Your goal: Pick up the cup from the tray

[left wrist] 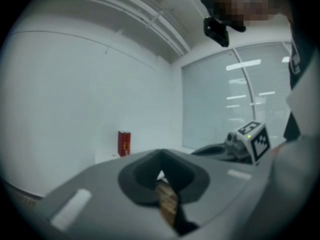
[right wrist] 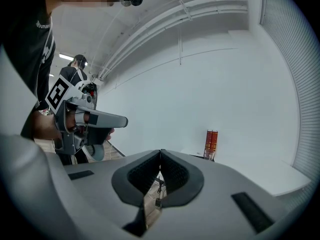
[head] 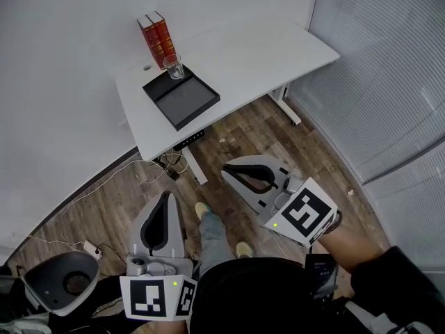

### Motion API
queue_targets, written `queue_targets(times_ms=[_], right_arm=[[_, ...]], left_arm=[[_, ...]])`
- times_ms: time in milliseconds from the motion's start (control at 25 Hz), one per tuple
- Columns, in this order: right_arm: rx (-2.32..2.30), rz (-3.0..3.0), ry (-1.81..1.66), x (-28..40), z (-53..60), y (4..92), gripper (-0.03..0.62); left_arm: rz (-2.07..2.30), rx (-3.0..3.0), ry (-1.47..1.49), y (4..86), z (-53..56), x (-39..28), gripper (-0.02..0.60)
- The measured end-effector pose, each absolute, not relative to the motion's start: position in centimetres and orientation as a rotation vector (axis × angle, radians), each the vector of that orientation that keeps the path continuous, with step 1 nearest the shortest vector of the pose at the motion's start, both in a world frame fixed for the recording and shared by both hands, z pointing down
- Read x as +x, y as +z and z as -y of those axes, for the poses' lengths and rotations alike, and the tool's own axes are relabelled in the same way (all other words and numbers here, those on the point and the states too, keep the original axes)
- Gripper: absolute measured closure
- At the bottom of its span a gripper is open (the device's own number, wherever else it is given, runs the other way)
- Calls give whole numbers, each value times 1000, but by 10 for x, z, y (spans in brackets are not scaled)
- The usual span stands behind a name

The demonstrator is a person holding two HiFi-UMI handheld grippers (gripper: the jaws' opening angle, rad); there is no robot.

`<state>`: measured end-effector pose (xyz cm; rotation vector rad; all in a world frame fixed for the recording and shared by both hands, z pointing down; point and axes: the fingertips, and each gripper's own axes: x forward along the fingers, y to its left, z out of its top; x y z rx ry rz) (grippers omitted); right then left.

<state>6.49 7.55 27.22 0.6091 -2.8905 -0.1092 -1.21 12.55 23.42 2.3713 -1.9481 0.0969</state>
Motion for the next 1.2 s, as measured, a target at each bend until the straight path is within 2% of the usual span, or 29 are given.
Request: queue_targets(times_ms=[1200], right_arm=[[579,2875,8,0,27,289,579]], left_arm=[[1920,2311,120,246,-16,-75,581]])
